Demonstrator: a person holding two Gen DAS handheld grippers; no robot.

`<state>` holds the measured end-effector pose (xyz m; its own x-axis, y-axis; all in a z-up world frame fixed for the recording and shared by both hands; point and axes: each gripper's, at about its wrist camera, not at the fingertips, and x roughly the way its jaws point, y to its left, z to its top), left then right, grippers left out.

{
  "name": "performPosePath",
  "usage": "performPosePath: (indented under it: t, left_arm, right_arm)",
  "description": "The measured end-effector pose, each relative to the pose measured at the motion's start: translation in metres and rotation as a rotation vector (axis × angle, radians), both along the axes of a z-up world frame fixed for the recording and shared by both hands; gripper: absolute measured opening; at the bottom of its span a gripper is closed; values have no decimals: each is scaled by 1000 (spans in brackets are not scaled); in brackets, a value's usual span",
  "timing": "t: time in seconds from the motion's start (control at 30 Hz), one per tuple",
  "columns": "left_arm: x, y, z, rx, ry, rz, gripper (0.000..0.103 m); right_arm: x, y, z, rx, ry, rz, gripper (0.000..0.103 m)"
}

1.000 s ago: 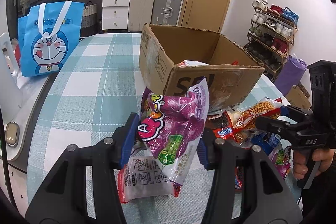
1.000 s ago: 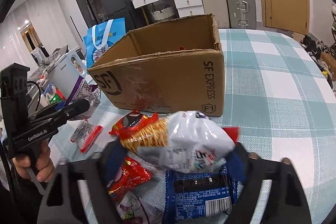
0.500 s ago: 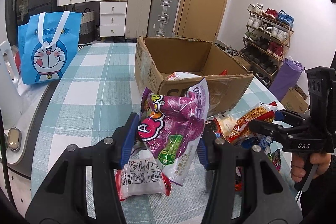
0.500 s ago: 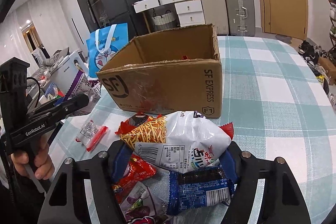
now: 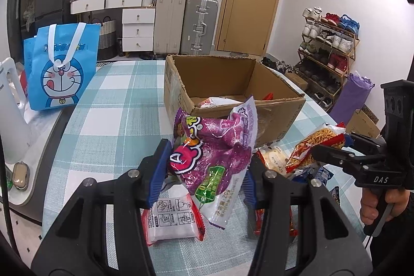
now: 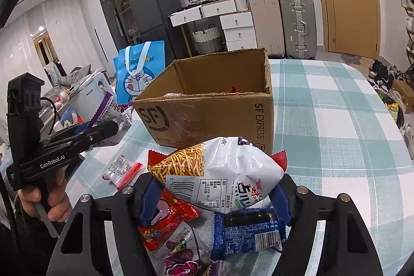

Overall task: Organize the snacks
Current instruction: 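Grasp the white chip bag with the right gripper while the left gripper holds the purple candy bag, then drop the white chip bag into the box with the right gripper while the left drops the purple candy bag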

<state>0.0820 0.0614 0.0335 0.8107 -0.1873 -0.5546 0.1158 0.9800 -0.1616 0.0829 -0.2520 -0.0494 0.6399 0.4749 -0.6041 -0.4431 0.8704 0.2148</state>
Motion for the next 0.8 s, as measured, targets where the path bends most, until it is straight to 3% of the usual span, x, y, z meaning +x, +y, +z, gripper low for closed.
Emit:
performPosePath:
  t: [0.47, 0.8]
  left_arm:
    - [0, 5, -3, -1, 16, 29, 47]
    - [-9, 13, 11, -6, -20, 53, 47]
  right_arm:
    - [0, -7, 0, 7, -7, -5, 72]
    - [-3, -5, 12, 19, -41, 0, 72]
